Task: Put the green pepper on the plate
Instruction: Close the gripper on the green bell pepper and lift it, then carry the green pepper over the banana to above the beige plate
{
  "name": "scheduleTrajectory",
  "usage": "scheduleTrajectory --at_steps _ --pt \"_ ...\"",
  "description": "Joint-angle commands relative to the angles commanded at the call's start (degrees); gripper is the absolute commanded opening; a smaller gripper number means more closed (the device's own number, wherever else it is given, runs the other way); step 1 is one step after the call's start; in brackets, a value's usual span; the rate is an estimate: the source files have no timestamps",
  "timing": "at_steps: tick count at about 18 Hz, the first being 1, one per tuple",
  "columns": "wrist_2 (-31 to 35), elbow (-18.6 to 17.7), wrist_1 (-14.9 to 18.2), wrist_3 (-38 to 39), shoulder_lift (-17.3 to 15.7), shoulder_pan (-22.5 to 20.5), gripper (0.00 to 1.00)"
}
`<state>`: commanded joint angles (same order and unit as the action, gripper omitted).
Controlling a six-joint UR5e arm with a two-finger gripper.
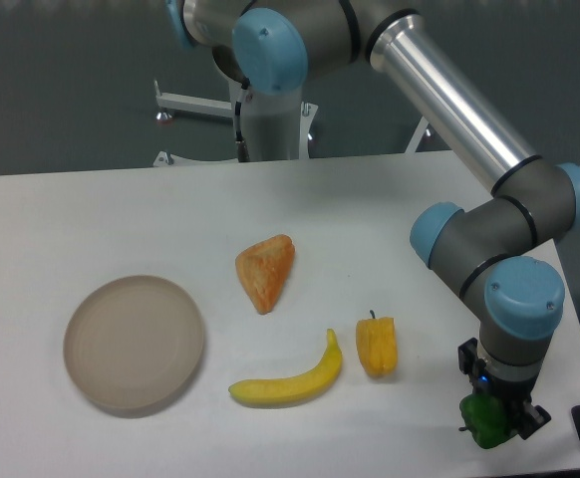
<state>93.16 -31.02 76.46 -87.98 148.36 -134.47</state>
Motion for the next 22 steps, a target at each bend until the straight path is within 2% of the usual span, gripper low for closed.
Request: scheduleTrajectory --at_steps 8,10,12,15,18,22 --pt "0.1 -0.5 0.4 1.2 -1.7 0.0 0.36" --pt "-0.4 -1.1 0.8 3.9 -2.4 0.2 0.36" --pt "-1.4 -2.8 2.3 7.6 -4.5 0.5 0.36" --pt "-7.3 -7.8 5.4 16.8 -9.8 1.1 0.36" --pt "-8.9 -14.6 5.7 22.2 -15.0 3.3 0.36" --pt "-10.4 -22.3 5.1 32.0 -19.9 7.0 0.36"
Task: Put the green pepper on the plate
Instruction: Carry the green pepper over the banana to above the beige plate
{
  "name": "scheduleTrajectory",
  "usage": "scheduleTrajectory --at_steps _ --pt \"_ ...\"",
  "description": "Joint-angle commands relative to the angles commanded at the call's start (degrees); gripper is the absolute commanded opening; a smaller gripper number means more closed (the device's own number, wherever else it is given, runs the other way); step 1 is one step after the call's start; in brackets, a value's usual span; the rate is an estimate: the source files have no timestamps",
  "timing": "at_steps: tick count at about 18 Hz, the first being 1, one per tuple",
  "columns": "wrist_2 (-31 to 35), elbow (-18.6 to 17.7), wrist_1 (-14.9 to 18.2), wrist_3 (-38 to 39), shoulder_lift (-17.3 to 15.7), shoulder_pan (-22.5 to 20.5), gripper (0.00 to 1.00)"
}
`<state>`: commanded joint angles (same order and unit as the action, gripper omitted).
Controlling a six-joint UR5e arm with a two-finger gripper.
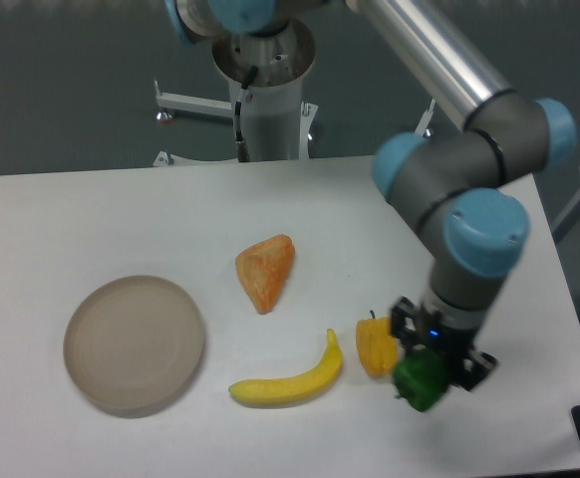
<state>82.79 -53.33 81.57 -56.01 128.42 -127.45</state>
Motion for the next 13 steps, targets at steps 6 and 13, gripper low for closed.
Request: scheduleTrajectory --at_steps 6,13 --pt "0.3 -5.2 -0.5 11.2 -3.6 8.4 0.36" --pt "0.7 -9.6 -5.6 24.2 -5.0 18.3 0.36"
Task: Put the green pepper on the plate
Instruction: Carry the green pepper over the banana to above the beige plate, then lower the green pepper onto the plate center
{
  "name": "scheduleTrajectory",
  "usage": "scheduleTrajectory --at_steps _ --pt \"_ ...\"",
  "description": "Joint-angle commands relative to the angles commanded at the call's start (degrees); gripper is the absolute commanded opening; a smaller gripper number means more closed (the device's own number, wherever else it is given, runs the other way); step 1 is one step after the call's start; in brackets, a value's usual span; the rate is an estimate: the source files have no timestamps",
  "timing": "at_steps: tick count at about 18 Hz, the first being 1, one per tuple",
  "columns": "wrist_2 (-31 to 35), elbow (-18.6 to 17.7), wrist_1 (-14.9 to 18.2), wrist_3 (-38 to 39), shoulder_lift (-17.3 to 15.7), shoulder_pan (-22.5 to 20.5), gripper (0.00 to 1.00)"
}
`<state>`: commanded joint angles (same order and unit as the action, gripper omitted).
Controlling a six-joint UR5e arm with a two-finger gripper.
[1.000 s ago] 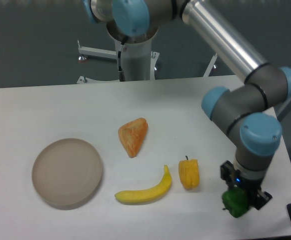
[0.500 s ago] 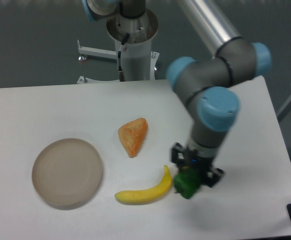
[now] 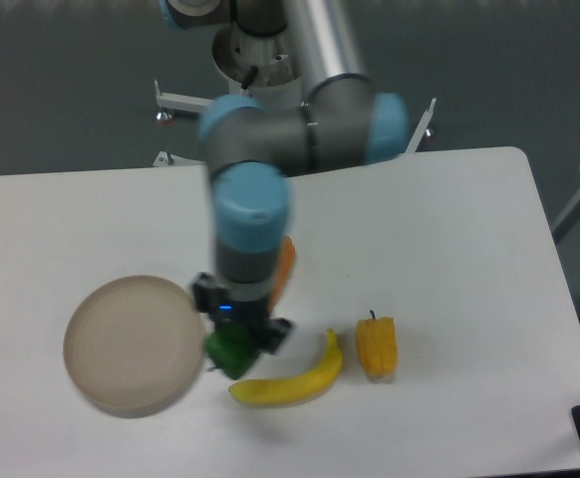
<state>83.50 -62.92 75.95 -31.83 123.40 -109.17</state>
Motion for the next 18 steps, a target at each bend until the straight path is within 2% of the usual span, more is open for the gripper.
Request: scheduleTrajectory --at_steps 2,8,18 --pt "0.1 -2.5 -2.4 1.5 -0.6 2.1 0.36" --pt "0.1 -7.4 -4.1 1.9 -1.1 5.1 0.36" --pt "3.8 -10.2 -4.1 1.8 0.2 6.6 0.36"
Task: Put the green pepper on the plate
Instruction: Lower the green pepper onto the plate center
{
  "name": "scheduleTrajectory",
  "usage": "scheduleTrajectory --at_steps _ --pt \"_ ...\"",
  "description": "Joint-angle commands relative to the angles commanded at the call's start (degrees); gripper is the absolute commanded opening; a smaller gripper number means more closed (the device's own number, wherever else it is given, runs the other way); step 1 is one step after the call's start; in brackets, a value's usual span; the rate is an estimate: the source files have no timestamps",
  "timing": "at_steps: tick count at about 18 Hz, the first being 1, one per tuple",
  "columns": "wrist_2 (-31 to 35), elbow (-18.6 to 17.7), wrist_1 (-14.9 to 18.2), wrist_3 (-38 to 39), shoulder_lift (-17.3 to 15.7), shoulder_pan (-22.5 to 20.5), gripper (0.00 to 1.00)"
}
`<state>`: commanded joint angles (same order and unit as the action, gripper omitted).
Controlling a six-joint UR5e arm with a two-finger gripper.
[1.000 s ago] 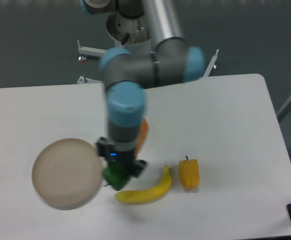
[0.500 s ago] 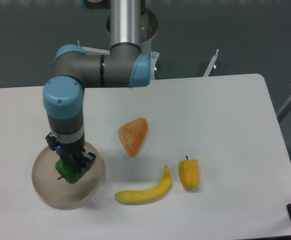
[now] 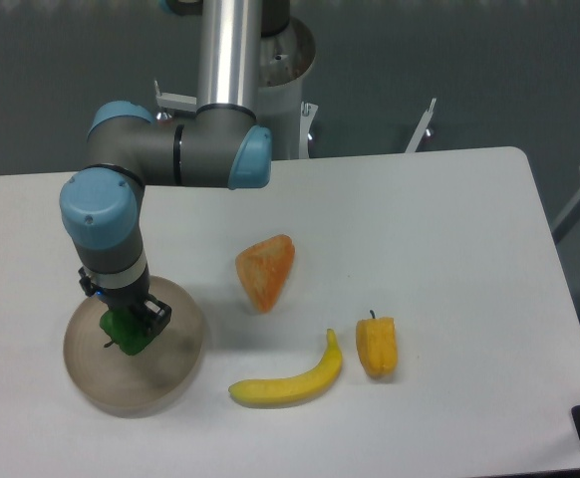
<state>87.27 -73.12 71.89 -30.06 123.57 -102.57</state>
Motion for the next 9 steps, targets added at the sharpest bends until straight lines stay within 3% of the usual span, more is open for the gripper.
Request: scheduleTrajectory --at_steps 7,9 --pt "2.0 -1.5 -0.2 2.3 0.4 0.3 0.36" --pt "2.0 -1.6 -2.3 2.5 0.9 0.3 0.36"
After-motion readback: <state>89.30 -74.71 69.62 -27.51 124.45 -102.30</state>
